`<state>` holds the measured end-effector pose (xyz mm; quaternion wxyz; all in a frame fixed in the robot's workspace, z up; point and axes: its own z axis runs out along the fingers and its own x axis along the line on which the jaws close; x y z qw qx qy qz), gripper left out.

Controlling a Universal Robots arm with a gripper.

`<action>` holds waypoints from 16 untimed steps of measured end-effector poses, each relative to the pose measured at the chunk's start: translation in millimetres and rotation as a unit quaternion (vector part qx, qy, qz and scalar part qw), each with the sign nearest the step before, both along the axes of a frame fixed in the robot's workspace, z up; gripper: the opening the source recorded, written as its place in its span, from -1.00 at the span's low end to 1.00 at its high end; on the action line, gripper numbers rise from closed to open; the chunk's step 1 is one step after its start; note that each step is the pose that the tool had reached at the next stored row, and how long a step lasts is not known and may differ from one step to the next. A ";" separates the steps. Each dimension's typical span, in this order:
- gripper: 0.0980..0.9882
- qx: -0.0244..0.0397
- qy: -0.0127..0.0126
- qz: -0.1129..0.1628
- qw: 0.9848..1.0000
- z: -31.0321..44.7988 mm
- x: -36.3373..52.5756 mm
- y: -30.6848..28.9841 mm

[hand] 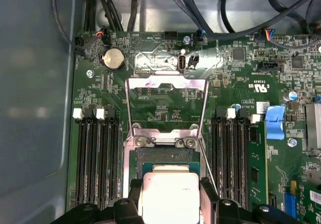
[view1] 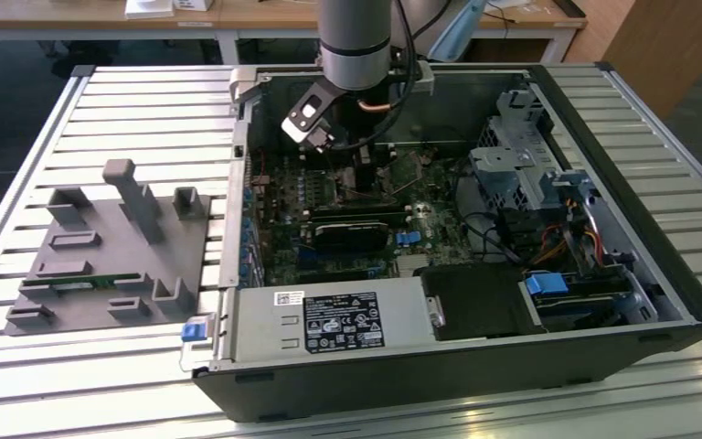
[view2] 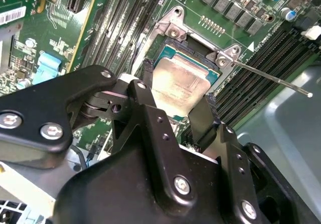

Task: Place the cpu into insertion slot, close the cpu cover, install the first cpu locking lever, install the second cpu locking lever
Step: 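Place the cpu into insertion slot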

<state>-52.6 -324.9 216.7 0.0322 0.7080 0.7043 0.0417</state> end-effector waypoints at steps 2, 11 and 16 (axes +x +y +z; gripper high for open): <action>-0.02 0.000 0.000 0.001 1.000 -1.7 0.6 0.2; -0.02 -0.001 0.000 0.001 1.000 -11.9 3.0 1.5; -0.02 -0.002 0.000 0.000 1.000 -14.7 3.2 1.6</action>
